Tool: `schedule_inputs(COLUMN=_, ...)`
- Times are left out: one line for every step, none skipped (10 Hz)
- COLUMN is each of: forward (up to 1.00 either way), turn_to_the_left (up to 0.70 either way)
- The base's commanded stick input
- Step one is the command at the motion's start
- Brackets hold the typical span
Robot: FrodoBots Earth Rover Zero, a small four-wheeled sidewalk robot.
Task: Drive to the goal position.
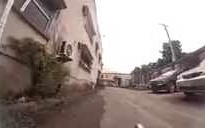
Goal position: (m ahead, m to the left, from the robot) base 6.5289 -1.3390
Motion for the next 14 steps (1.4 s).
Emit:
schedule_inputs(forward=0.84, turn_to_the_left=0.03)
schedule_inputs(forward=0.84, turn_to_the_left=0.03)
schedule_inputs(forward=0.84, turn_to_the_left=0.03)
schedule_inputs(forward=0.84, turn_to_the_left=0.03)
schedule_inputs(forward=0.84, turn_to_the_left=0.03)
schedule_inputs(forward=0.84, turn_to_the_left=0.03)
schedule_inputs(forward=0.84, turn_to_the_left=0.03)
schedule_inputs(forward=0.84, turn_to_the_left=0.03)
schedule_inputs(forward=0.84, turn_to_the_left=0.03)
schedule_inputs(forward=0.84, turn_to_the_left=0.03)
schedule_inputs(forward=0.84, turn_to_the_left=0.03)
schedule_inputs(forward=0.84, turn_to_the_left=0.03)
schedule_inputs(forward=0.84, turn_to_the_left=0.03)
schedule_inputs(forward=0.84, turn_to_the_left=-0.24)
